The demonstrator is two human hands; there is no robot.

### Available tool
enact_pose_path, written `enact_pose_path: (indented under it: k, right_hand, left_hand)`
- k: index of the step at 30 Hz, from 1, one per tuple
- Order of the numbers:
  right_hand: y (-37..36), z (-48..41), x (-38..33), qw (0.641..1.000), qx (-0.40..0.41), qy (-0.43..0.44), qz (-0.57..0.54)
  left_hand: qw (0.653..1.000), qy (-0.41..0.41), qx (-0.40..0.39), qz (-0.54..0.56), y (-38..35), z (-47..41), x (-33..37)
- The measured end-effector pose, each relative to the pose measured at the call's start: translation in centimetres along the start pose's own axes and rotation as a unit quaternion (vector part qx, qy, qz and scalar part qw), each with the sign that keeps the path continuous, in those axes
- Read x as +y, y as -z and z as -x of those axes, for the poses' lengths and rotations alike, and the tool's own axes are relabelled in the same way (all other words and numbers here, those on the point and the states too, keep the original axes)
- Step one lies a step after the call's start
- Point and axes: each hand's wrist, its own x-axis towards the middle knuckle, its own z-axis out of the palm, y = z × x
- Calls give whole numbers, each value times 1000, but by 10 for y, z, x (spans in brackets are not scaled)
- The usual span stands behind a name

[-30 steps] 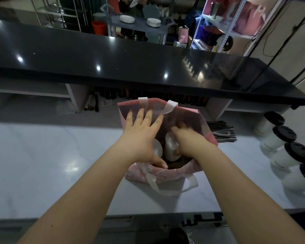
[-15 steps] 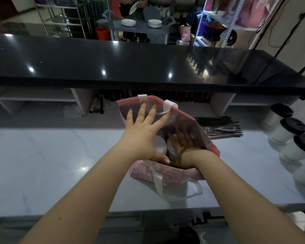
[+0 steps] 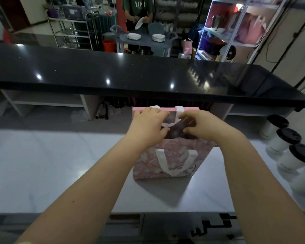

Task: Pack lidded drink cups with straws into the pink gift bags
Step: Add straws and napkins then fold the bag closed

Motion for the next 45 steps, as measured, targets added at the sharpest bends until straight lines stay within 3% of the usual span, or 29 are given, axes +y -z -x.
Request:
enact_pose_path:
  k: [8, 16, 23, 30, 33, 38, 45]
  right_hand:
    - [13, 52, 46, 979, 196, -45, 26]
    - [16, 144, 135, 955, 236, -181, 24]
    - [-30, 172, 194, 957, 185, -223, -20]
    - [-62, 128, 253, 970, 145, -188, -49]
    - [-74, 102, 282, 981, 89, -163, -60]
    - [-81, 63, 338, 983, 69, -167, 14]
    - [-74, 6, 364, 994, 52, -78, -47]
  left_hand:
    - [999, -51, 18, 8, -8, -28, 73]
    - [986, -145, -18, 86, -59, -48, 187]
    - [978, -149, -114, 94, -141, -50, 237]
    - [980, -54, -189, 41, -215, -77, 246]
    - [977, -12, -211, 35, -245, -82, 248]
    - [982, 66, -174, 29, -277, -89, 248]
    - [962, 243, -112, 58, -274, -99, 228]
